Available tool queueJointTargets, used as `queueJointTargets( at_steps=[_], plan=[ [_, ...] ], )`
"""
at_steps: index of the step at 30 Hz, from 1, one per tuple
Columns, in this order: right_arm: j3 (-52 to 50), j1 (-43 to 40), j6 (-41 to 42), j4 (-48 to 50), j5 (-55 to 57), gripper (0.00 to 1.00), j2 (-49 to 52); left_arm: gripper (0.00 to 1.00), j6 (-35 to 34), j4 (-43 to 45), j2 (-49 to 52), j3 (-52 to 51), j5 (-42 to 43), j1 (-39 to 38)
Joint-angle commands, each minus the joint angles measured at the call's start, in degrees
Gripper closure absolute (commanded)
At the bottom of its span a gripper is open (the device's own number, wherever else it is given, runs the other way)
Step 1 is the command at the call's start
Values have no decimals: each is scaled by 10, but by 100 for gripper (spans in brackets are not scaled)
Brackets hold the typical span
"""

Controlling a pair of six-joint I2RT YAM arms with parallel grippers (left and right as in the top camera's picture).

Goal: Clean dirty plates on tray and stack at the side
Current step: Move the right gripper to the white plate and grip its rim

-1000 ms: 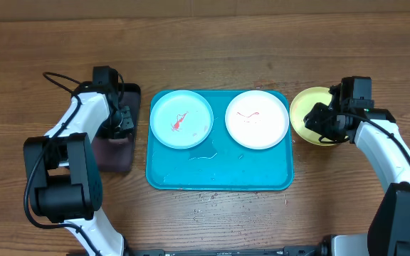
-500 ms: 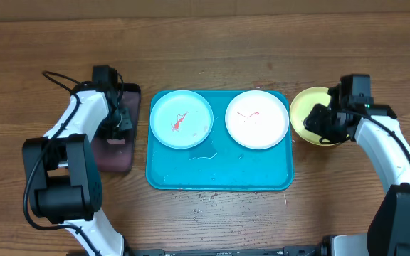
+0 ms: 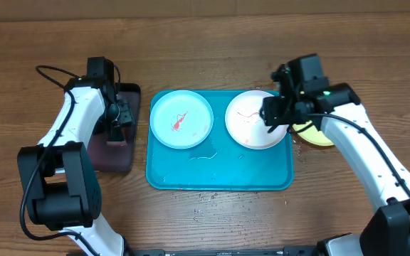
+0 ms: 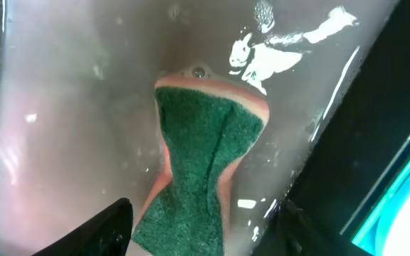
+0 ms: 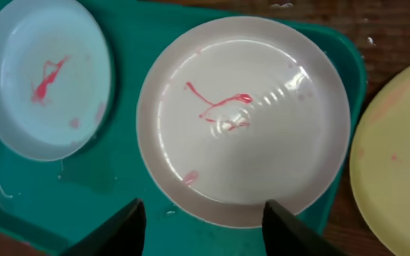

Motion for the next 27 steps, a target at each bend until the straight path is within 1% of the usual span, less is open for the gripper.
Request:
queueJointTargets(
  at_steps=[1,5,7,11,17,23,27],
  plan=[
    [91,19,-43,-30,1,44,35,33,-9,-1,-9,7,11,-1],
    [179,41,-72,-71,-8,44,102,32,-12,-2,-9,7,11,-1],
    [195,52,-73,-61,-8,45,129,32,-12,-1,-9,7,11,-1],
    [195,71,-73,-11,-10,48,172,33,-12,-1,-9,7,11,-1],
    [195,100,-71,55,-9,47,233,34,-12,0,-9,7,11,-1],
    [193,120,-65,76,-10,47,290,35,-12,0,-9,7,11,-1],
    [193,130,-44,86,-9,48,310,37,-12,0,-9,7,11,-1]
  ],
)
